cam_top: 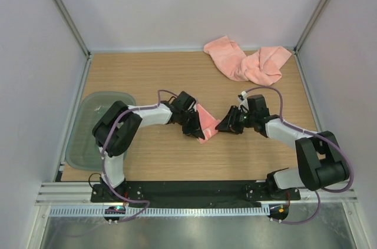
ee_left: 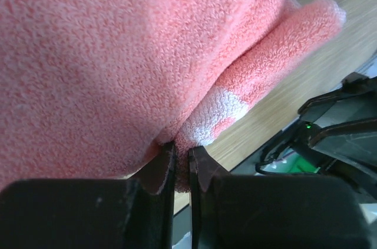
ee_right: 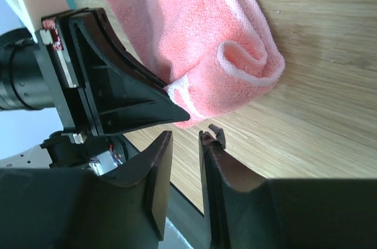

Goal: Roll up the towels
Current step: Roll the towel

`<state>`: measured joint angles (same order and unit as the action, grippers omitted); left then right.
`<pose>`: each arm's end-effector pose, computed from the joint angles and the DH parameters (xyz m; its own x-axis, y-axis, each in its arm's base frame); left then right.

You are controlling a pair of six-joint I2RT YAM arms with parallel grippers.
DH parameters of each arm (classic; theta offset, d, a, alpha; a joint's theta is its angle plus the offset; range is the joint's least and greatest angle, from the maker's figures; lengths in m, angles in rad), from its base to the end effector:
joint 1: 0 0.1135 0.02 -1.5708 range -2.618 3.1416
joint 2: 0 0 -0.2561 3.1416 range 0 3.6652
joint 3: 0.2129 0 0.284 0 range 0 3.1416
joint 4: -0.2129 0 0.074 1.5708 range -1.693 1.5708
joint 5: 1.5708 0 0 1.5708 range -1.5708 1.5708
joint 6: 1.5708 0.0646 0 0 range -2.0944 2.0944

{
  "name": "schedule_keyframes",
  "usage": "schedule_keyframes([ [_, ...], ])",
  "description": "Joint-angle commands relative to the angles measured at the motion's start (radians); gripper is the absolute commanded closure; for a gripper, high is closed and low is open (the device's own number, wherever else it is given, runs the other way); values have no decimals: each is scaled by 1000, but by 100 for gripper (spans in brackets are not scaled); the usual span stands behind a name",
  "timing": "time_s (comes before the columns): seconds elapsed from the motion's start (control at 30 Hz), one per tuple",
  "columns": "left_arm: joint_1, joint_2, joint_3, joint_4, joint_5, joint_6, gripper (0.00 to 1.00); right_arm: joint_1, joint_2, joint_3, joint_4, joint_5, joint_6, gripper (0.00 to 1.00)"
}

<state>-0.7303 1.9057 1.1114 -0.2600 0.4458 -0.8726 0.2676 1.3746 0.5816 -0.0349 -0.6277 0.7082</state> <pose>0.2845 -0.2922 0.0844 -0.9990 -0.0332 -0.0303 -0.0073 0.7851 -0.6193 0.2726 0.1141 0.1160 -0.9279 0.2915 -0.2324 0.0085 0.6398 0.7685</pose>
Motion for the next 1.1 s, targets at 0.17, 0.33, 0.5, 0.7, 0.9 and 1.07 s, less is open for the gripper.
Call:
schedule_keyframes([
  [0.17,60,102,-41,28,174,-124,96,16,-25,-23,41,49,5,30],
  [0.33,91,113,-82,80,235,-189,96,39,0,-39,16,92,13,28],
  [0.5,111,127,-108,117,287,-216,96,68,78,-40,64,126,27,30],
  [0.7,123,136,-142,198,358,-255,95,90,182,-29,144,167,59,33],
  [0.9,124,138,-171,251,379,-284,95,108,224,0,142,180,51,40],
  [1.07,124,128,-189,314,395,-309,95,114,228,4,144,191,54,69],
])
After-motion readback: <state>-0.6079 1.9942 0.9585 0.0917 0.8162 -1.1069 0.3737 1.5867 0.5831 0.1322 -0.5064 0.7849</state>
